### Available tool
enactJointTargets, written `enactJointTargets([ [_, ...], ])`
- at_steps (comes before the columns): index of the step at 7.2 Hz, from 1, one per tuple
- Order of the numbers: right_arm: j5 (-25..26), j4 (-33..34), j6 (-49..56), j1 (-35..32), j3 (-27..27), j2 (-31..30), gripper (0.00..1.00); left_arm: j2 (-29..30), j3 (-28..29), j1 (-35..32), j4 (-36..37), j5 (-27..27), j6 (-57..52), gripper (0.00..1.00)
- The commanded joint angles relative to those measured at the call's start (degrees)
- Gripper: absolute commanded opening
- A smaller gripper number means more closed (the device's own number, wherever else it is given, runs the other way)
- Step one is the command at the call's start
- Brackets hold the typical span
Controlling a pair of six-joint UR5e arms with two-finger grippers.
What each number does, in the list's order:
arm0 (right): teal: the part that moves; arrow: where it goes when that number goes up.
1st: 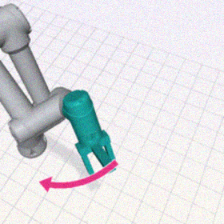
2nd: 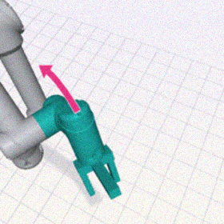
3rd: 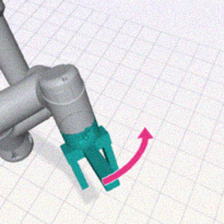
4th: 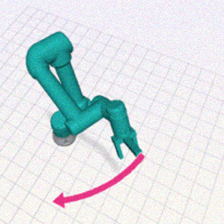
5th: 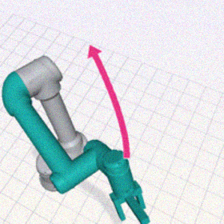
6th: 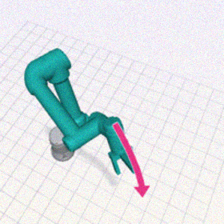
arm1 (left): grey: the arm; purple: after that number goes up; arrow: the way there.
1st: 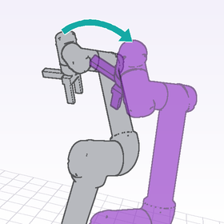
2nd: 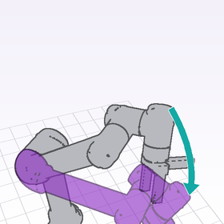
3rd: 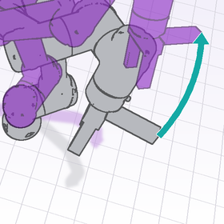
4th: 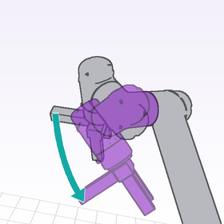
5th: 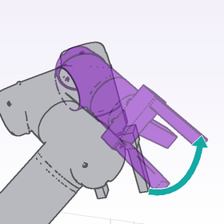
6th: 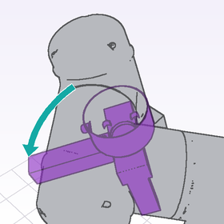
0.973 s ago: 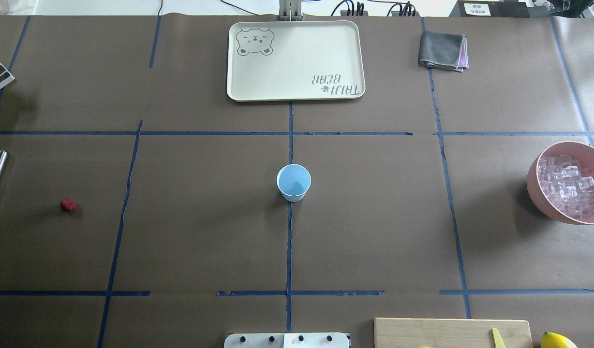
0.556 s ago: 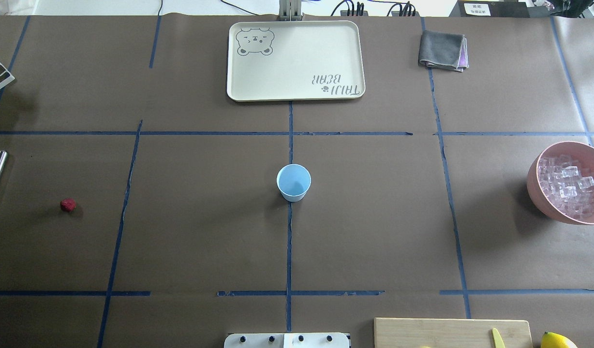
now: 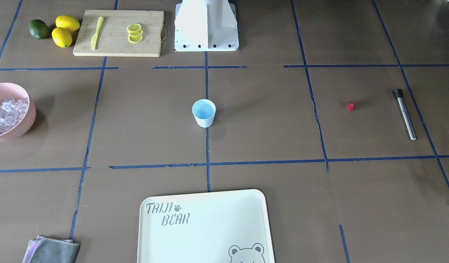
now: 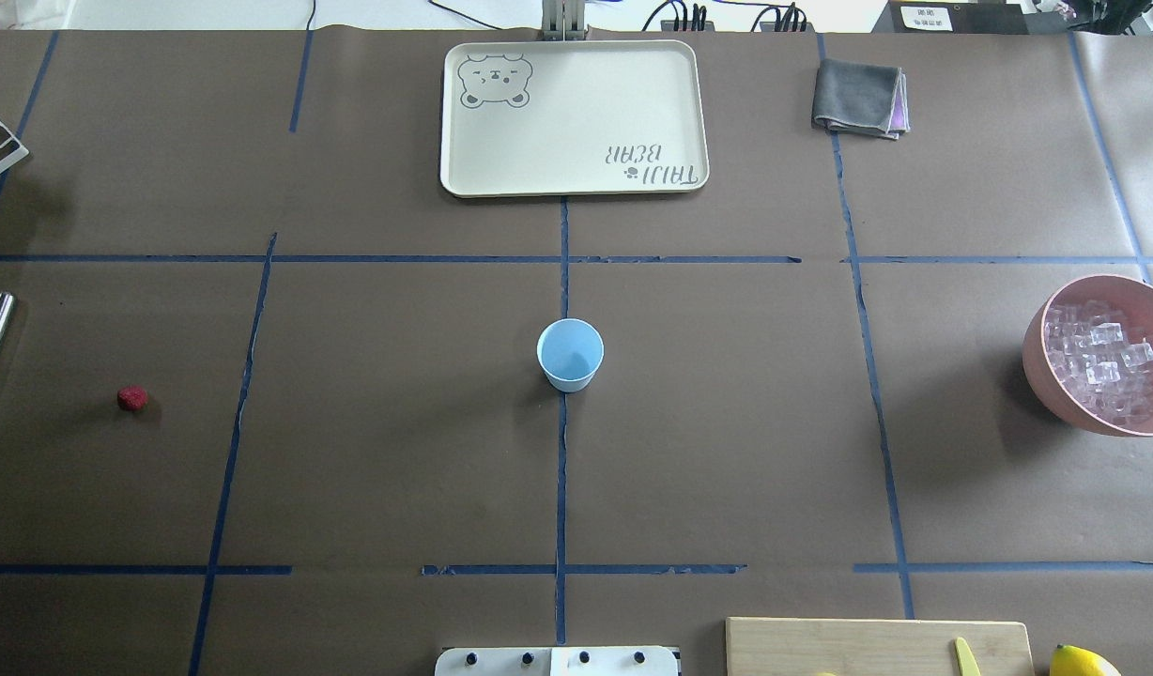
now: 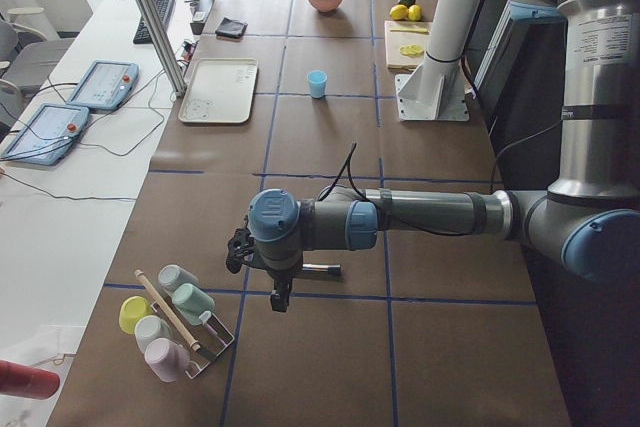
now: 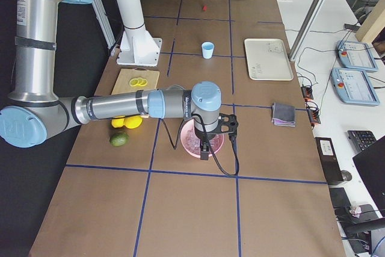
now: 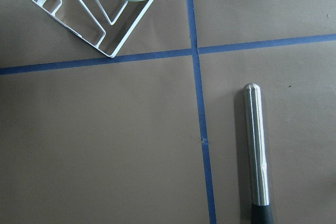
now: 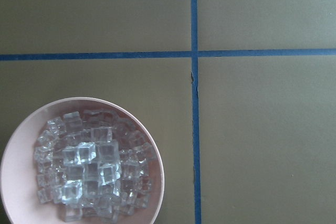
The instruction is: Mash ice and strawberries in cup
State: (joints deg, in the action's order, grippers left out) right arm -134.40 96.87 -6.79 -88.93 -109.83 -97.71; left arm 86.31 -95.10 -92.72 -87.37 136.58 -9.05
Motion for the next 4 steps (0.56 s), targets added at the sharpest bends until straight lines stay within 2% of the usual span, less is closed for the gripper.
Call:
enactJointTargets([
  [1, 0.11, -0.01, -10.48, 5.67, -5.20, -0.02, 1.00, 0.00, -0.17, -0.18, -0.08, 0.00, -0.09, 1.00],
  [2, 0.11, -0.10, -15.92, 8.91, -6.87, -0.02, 0.99, -0.09, -0.61, -0.53, -0.08, 0.00, -0.09, 1.00],
  [3, 0.98, -4.62, -20.50, 11.56, -7.06, -0.72, 0.99, -0.09, -0.62, -0.79, -0.08, 0.00, -0.09, 1.00],
  [4, 4.03, -12.33, -28.90, 16.19, -6.80, -2.46, 0.99, -0.09, -0.62, -0.88, -0.08, 0.00, -0.09, 1.00],
])
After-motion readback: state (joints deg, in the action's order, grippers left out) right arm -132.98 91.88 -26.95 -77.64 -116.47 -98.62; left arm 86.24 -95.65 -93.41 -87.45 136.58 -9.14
